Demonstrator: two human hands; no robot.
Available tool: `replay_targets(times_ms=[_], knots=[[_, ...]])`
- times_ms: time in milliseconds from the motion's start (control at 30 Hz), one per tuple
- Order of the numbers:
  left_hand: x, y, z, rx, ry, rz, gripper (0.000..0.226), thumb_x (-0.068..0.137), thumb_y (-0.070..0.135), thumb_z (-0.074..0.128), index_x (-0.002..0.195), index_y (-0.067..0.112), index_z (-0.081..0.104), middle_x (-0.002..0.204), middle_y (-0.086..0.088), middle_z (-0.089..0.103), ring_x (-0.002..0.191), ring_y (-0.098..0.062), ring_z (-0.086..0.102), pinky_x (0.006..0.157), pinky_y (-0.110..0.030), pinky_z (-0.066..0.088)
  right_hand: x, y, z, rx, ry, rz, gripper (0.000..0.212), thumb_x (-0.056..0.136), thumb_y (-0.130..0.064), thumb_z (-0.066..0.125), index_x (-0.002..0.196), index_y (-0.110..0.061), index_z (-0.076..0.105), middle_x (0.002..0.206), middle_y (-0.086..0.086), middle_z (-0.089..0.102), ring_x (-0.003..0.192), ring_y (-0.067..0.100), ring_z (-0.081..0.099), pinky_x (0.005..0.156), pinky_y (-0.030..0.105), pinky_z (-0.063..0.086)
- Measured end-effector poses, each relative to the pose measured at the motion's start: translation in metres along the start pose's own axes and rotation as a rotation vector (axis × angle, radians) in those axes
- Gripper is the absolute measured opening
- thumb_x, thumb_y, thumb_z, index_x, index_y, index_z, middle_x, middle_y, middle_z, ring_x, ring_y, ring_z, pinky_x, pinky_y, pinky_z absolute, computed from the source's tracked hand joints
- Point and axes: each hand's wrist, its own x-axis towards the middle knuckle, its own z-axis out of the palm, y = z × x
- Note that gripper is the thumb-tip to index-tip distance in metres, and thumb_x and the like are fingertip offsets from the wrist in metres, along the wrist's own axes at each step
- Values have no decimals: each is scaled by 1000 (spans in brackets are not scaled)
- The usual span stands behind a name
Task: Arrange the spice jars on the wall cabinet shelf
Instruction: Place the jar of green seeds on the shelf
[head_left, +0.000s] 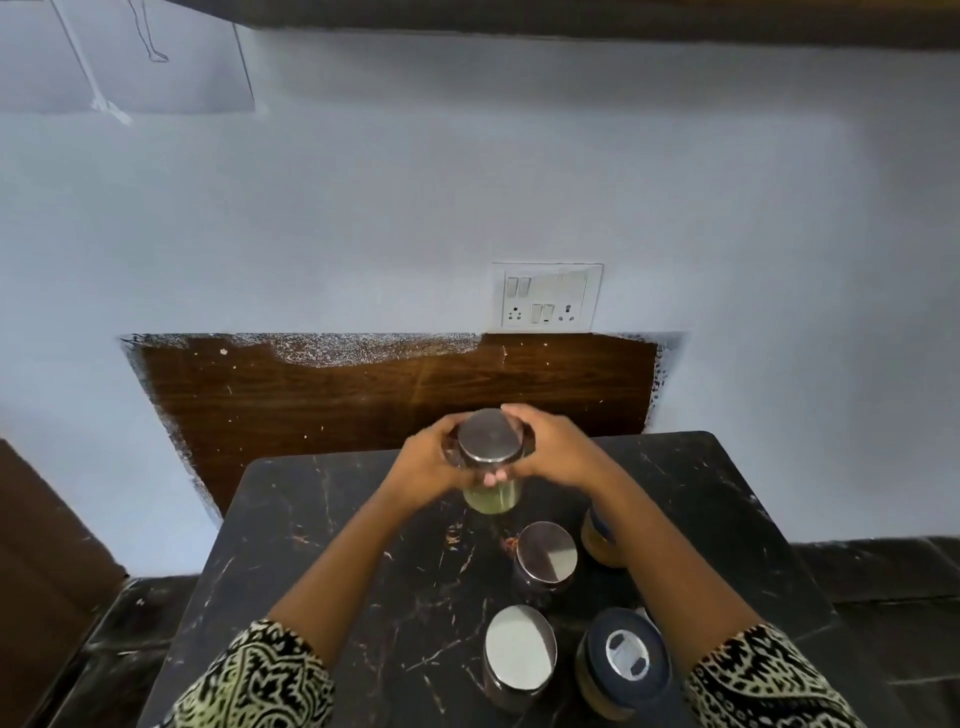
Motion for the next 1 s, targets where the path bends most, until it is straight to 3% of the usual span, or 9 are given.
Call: replay_targets(times_ms=[100,200,400,500,633,733,800,900,1000], knots=[[-5,46,-28,-160,54,99,74,57,24,89,123,22,56,111,11,66,102,-2,61,94,-31,49,-17,-33,-48,5,76,-86,81,70,-31,79,139,-22,39,137,-3,51,123,17,50,100,29,40],[-10,93,-50,-312,107,171,72,49,35,87,115,24,63,111,4,71,105,-14,66,92,-35,51,-36,-62,-86,112,193,-172,78,68,-40,78,137,-25,43,130,-9,54,114,12,54,94,29,44],[-13,179,-79,-576,141,345,45,55,26,77,98,16,66,81,8,74,81,-7,69,64,-24,56,-67,-90,-136,474,294,-378,63,68,-32,74,125,-37,48,116,-19,59,106,-2,58,83,17,52],[-14,208,-82,-619,169,373,49,54,37,72,98,16,68,83,5,74,83,-10,69,63,-27,56,-74,-94,-145,619,251,-434,68,67,-32,68,129,-36,43,123,-14,57,112,8,59,87,27,54],[-16,236,-66,-666,268,377,49,63,44,77,103,17,69,98,0,73,98,-20,68,73,-33,58,-76,-97,-155,765,304,-452,70,65,-33,68,131,-32,45,117,-4,64,103,9,63,76,24,57],[-27,254,-47,-523,389,394,47,79,41,63,123,24,60,112,8,68,106,-14,64,72,-19,56,-73,-99,-162,831,431,-460,70,63,-34,70,129,-31,48,114,-5,65,90,2,68,70,21,57],[-39,257,-29,-300,461,392,60,82,41,63,138,32,43,125,13,56,111,-4,57,77,-13,53,-71,-97,-163,865,478,-458,67,62,-37,70,126,-34,49,115,-5,65,92,4,68,74,24,58],[-44,259,-9,-139,491,426,76,81,45,63,145,41,22,135,19,41,118,-1,47,95,-23,47,-74,-96,-166,888,507,-464,68,60,-40,70,124,-39,47,117,-5,63,98,10,66,72,23,58],[-38,263,-4,-133,429,422,88,78,42,70,143,47,11,139,17,37,123,-7,47,99,-32,48,-79,-93,-172,785,537,-444,74,56,-49,70,124,-43,42,118,-9,58,101,11,63,66,20,56]])
